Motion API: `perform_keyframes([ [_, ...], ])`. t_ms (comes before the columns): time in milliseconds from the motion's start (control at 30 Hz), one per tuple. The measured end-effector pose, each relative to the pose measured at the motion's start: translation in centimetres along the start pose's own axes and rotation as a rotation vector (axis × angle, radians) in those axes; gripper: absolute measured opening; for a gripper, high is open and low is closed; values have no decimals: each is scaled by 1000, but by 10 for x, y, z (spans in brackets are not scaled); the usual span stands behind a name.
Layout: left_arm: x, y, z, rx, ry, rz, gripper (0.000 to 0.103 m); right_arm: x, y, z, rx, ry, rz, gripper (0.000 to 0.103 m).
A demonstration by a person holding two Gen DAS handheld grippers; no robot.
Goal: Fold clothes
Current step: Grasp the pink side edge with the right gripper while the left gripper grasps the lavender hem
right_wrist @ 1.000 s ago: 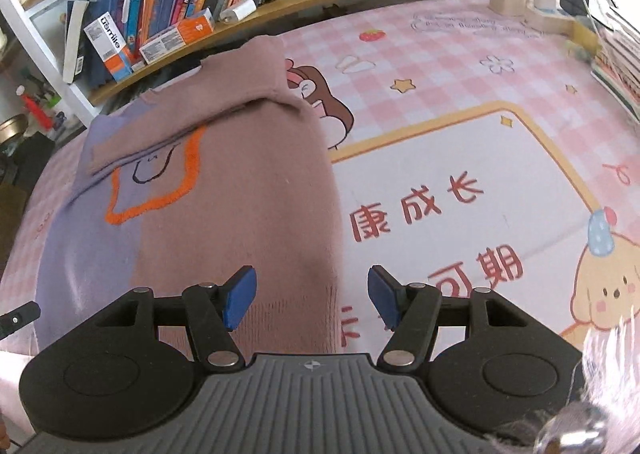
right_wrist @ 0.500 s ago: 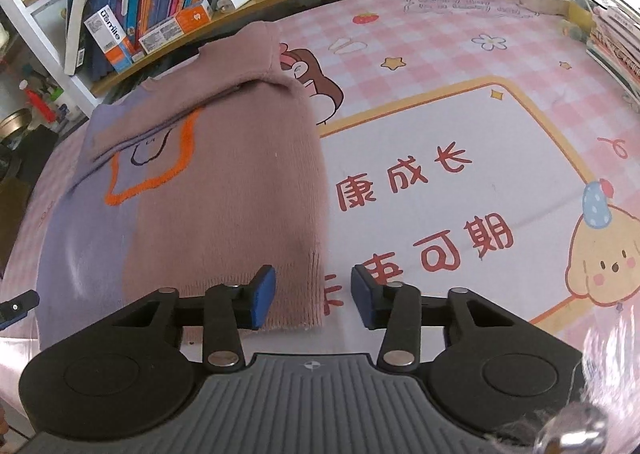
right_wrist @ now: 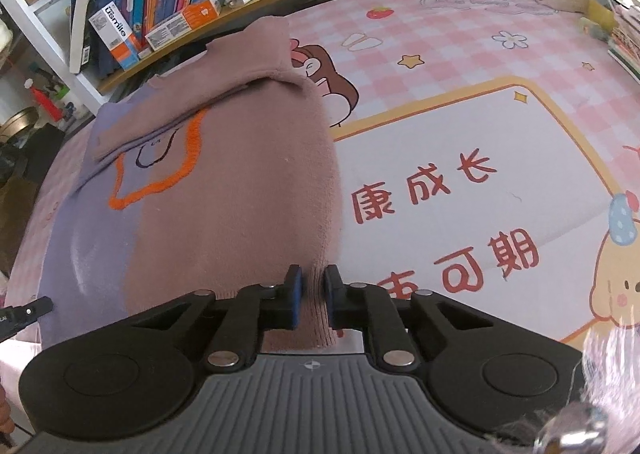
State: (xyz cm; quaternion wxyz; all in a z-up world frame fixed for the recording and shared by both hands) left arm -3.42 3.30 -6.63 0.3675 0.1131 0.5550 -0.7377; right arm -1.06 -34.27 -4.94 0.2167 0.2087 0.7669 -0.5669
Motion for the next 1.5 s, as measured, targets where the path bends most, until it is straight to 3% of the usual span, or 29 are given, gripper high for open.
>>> perform_keyframes([
  [133, -3, 1, 16, 21, 59, 4, 11, -11, -5, -22, -114, -41, 35, 12],
  [267, 0, 5, 14, 10, 60, -16, 14, -16, 5, -27, -115, -48, 22, 19],
  [333, 0, 5, 12, 11, 55, -21, 15, -19, 11, -24, -103, -22, 19, 33],
  [467, 0, 6, 4, -6, 39, -36, 16, -26, 23, -5, -50, 74, 5, 35],
  [633, 4, 8, -2, -4, 8, -59, 16, -32, 28, 17, -94, 202, 26, 37],
  [800, 4, 8, -4, 16, -14, -64, 16, -25, 27, 14, -215, 274, -20, 34],
  [933, 4, 8, -5, 30, -35, -72, 16, -10, 19, 5, -252, 275, -57, 29],
  [1100, 4, 8, -6, 51, -37, -76, 16, 4, 11, 0, -263, 281, -85, 24],
  [1333, 5, 8, -5, 64, -28, -84, 16, 11, 8, 3, -242, 291, -68, 9],
  [1500, 9, 7, 0, 71, -17, -89, 16, 16, 7, 5, -227, 299, -56, 8],
])
Point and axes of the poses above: each gripper's, at about its wrist camera, not at the fingertips, and y roughly the way its jaws point, z to its right, x to its underside, the point moved 8 cm from there along y, roughly the way its jaws point, and after that the axes turned 8 degrees about -y, right-handed, at the moved point
